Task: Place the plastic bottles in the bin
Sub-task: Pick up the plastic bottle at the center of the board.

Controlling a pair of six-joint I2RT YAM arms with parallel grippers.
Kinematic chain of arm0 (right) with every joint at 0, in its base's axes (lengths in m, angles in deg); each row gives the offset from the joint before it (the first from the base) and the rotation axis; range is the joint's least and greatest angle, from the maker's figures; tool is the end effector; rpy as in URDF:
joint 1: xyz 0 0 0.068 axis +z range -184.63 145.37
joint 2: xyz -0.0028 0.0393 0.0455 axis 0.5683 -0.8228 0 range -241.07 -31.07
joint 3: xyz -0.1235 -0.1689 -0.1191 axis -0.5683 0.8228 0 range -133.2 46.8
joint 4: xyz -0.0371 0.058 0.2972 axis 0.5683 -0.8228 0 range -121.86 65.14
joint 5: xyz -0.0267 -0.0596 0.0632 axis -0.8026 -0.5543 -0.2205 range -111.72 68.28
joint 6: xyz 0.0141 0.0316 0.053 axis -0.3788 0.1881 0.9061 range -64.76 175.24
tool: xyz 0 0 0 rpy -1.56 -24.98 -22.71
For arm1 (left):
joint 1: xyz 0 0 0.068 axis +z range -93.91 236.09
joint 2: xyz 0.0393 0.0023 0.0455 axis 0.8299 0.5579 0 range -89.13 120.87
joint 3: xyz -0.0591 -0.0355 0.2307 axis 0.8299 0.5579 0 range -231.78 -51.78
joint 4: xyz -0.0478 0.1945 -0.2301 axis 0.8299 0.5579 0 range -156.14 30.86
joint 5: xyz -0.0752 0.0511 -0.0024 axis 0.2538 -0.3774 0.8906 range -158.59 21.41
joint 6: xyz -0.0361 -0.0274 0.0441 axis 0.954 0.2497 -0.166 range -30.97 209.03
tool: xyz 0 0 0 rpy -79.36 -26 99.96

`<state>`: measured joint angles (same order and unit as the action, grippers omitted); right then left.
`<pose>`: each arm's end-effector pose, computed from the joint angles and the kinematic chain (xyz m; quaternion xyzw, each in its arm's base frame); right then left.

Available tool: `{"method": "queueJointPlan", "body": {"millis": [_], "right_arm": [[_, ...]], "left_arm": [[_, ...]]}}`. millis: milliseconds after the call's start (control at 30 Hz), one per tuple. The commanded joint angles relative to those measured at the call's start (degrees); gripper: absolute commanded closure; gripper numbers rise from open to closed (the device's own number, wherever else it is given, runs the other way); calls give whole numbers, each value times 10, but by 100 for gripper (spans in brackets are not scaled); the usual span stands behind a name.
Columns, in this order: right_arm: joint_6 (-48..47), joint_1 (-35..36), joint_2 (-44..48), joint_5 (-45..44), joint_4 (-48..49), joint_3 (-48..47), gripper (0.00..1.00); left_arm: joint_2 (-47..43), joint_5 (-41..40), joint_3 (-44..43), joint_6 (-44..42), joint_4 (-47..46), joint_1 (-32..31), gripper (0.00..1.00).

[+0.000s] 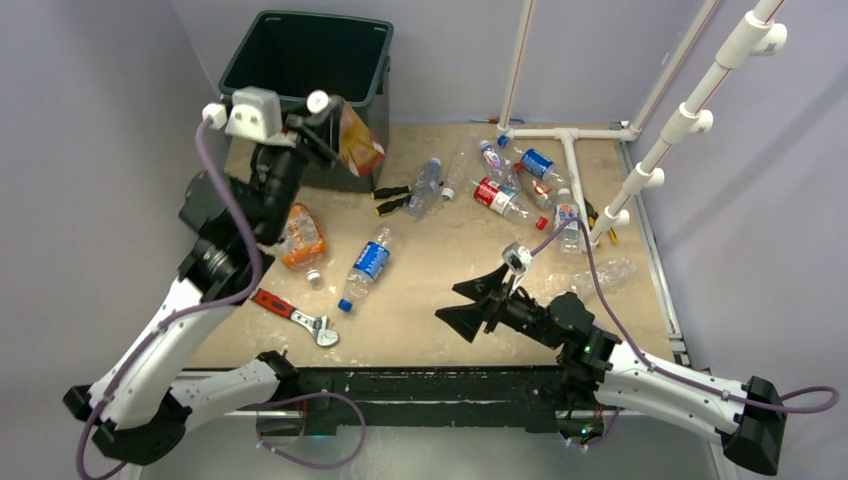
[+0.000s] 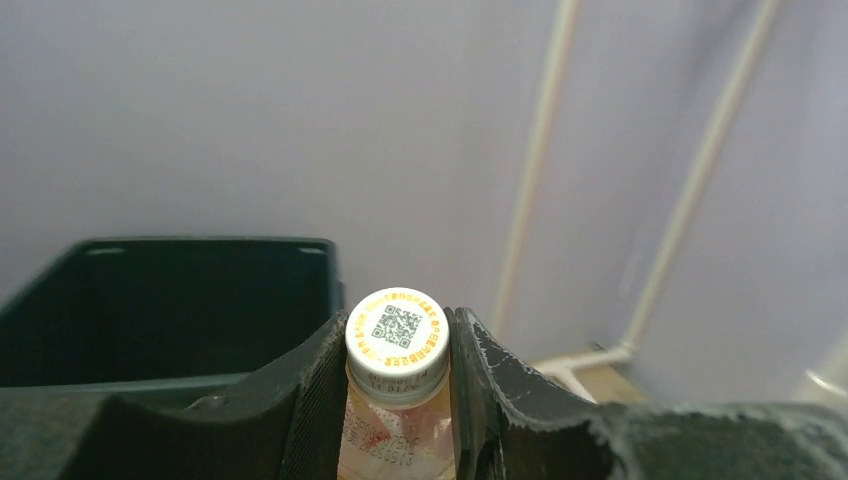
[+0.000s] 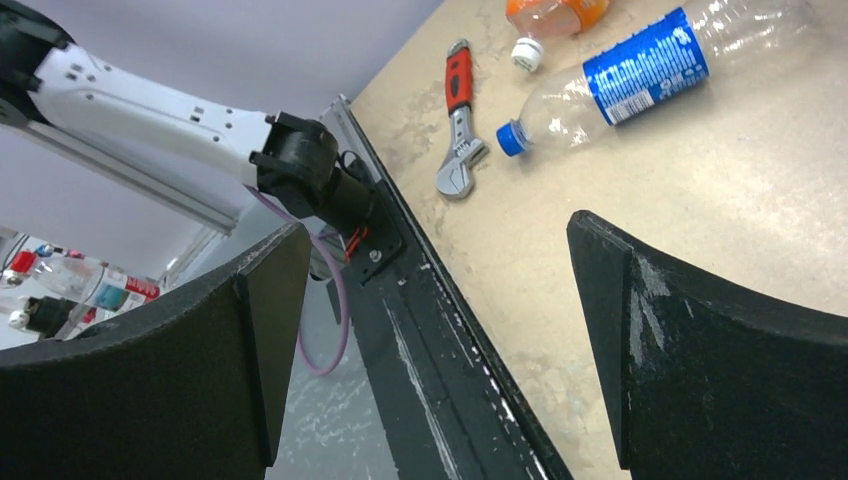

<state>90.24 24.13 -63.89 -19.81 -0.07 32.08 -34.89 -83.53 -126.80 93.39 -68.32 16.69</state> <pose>0.1247 0.2088 0.2195 -0.1489 0.6477 0.5529 0.5026 0.1991 -0.1474 0.5073 0.0615 0.5547 -0.2414 0.7939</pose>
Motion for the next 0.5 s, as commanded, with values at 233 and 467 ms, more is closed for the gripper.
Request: {"method": "queueJointPlan", "body": {"millis": [233,467], "right_arm": [[28,0,15,-15,-11,28,1],[45,0,47,-17,-16,61,1]], "left_arm": [[215,-227,-190,-185,-205,52,100],[275,-149,-255,-74,-193,159,100]]}}
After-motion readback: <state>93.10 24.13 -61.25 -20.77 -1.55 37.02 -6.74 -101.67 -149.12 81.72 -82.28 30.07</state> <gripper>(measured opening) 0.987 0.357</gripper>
